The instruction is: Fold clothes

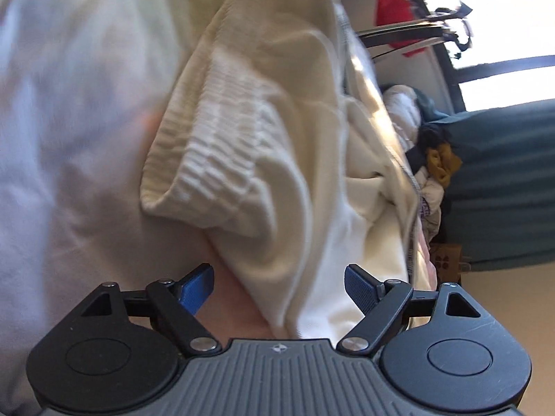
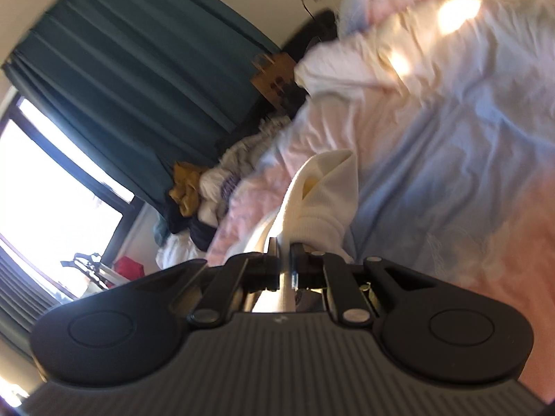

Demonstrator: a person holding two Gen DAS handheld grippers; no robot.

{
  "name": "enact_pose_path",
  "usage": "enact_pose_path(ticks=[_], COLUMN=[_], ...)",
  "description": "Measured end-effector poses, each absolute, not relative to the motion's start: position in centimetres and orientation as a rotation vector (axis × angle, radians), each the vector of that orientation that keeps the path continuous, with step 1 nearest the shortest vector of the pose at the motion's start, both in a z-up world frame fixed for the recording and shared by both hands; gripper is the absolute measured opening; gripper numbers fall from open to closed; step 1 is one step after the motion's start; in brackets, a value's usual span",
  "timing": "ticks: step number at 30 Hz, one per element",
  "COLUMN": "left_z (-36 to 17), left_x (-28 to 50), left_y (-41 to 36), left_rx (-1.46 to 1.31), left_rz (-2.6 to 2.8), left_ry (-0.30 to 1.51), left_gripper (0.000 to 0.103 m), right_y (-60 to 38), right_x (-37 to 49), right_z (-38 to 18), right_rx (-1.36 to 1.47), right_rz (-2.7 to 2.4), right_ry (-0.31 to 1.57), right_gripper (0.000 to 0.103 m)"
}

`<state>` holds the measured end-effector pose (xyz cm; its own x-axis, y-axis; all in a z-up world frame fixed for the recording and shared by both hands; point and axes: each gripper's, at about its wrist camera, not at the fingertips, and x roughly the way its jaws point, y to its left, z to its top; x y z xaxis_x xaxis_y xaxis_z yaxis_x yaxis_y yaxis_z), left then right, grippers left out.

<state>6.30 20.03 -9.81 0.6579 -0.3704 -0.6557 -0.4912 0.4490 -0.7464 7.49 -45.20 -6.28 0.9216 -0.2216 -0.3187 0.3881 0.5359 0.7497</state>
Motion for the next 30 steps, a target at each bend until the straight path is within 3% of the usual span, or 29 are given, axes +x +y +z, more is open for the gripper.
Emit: enact_pose_path(ticks=[4,6,7,9,11,14,22,30], left_z=[-12.3,-11.8,-11.4,-11.0,-10.6,-8.7,0.3,-1.9], left_x=[7.5,7.5,7.5,7.4,7.3,6.7,1.8,0.5], left_y=[21.0,21.4,21.5,22.0,22.6,23.7,28.6,29.9], left_rx=[-1.252,-1.253,-1.233,-1.229,-1.248,-1.226,-1.078,-1.18], left_rz=[0.132,0.137,0.141,0.134,0.118,0.119,0.215,0.317], left_ry=[0.888,0.837,0.814,0.782,0.76,0.699,0.433,0.415], left_gripper=[0.085,0.072,0.053,0.042,0.021,0.013,0.008,0.008], right_y=[-44.0,-44.0,-44.4,-45.6,-46.5,-47.1,-47.3,-49.9], right_x=[6.6,6.4,6.5,6.4,6.3,6.0,4.0,2.0], right_z=[-4.1,-3.6,-3.8,-4.8,-5.7,-6.4,-8.0,-11.6], right_rx=[0.782,0.736,0.742,0.808,0.866,0.919,1.088,1.395], right_rz=[-0.423,-0.455,-0.472,-0.49,-0.502,-0.503,-0.474,-0.396], right_ry=[0.077,0.063,0.08,0.112,0.143,0.171,0.27,0.336], right_gripper=[0.009,0.009,0.009,0.009,0.009,0.009,0.009,0.013])
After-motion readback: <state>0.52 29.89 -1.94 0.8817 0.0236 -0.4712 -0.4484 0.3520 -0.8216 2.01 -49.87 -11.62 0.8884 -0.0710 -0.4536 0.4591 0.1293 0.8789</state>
